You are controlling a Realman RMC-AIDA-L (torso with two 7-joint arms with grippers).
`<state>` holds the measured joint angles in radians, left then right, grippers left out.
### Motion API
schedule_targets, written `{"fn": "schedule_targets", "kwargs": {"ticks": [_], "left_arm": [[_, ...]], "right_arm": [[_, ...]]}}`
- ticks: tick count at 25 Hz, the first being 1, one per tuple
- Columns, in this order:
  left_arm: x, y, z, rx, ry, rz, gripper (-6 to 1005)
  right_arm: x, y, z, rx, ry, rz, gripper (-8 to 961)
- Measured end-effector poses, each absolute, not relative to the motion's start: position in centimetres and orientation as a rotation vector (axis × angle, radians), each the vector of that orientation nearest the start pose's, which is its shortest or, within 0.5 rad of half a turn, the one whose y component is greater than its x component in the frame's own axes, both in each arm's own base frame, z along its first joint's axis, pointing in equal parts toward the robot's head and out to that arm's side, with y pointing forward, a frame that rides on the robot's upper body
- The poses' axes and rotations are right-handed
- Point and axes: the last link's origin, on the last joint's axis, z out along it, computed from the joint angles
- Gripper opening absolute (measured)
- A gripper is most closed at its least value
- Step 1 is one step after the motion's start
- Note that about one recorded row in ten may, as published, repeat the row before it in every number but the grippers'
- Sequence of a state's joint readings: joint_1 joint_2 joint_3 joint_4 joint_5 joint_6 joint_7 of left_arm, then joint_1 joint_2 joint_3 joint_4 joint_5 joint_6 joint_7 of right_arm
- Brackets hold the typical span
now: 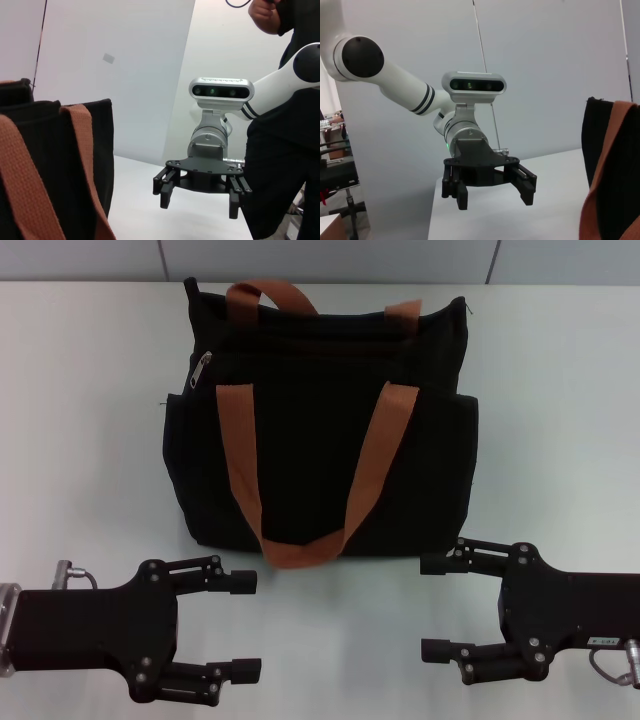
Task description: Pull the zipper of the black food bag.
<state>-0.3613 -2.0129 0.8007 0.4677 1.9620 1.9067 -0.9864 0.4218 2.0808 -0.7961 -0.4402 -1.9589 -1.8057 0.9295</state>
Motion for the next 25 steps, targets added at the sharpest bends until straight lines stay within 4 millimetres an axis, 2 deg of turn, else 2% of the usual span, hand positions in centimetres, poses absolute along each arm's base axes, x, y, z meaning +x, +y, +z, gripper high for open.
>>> {"fn": "schedule_targets", "kwargs": {"ticks": [15,23,24,25], "left_arm": [[-29.2,22.4,-0.1,-2.941,-0.347,-1.011,815],[-29.0,23.2,2.1,-2.734,-0.348,-1.16,809],[-28.9,23.9,3.4,-2.6,-0.334,-1.222,808],[-28.9,24.3,3.9,-2.549,-0.327,-1.24,807]], "right_arm": [[27.0,24.2,-3.8,-2.939,0.262,0.992,826],[27.0,24.3,-3.7,-2.933,0.265,0.991,826],[27.1,24.3,-3.7,-2.931,0.266,0.992,826],[27.1,24.3,-3.7,-2.929,0.267,0.992,826]]}}
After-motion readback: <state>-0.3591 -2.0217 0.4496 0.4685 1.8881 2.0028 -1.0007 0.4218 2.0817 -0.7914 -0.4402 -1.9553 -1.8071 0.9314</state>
